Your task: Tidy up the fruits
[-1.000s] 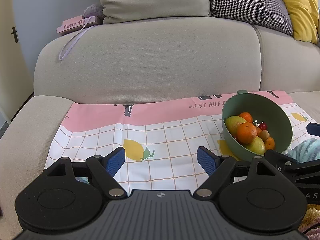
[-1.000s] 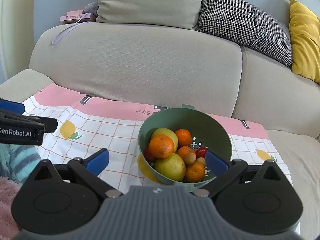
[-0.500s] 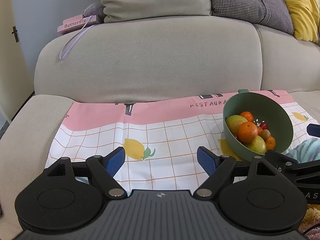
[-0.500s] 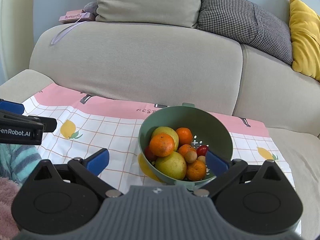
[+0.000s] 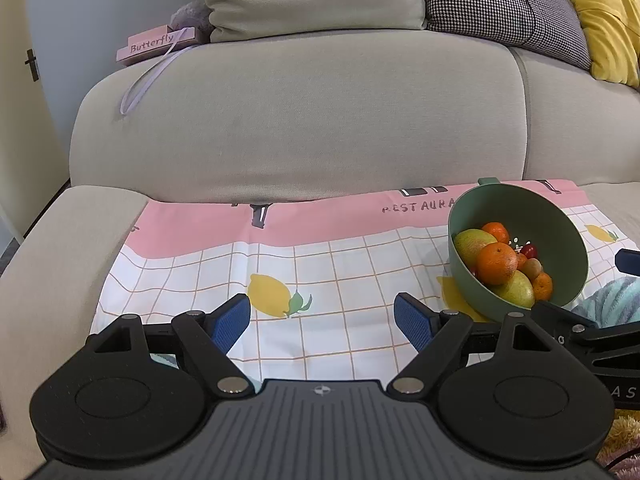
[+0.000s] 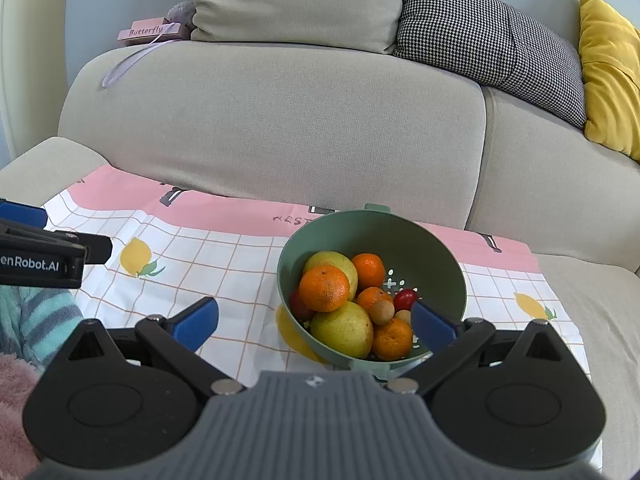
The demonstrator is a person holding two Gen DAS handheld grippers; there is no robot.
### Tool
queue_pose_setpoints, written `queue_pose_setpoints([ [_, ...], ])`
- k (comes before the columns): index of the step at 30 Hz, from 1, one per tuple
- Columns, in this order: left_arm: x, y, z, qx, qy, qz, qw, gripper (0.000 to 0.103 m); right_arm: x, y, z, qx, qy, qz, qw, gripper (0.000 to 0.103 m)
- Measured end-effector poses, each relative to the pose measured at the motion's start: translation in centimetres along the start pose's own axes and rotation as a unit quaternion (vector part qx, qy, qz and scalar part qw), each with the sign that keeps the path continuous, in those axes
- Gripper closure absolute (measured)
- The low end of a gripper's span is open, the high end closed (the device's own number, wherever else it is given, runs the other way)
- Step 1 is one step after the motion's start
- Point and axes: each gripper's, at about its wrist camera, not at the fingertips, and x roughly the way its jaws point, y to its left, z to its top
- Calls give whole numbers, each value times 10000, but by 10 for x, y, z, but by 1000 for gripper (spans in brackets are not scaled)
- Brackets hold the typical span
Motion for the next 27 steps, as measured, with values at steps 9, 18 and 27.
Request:
queue_pose_setpoints([
  [9,-2,0,0,10,-6,-23,10000,8,0,-1,0,-12,5,0,10000,4],
  [18,-4,0,2,41,-21,-52,10000,7,0,-1,0,-14,-1,4,10000,4],
  [27,-8,-2,4,44,-71,-179,9998,8,0,-2,0,-22,-4,14,10000,4],
])
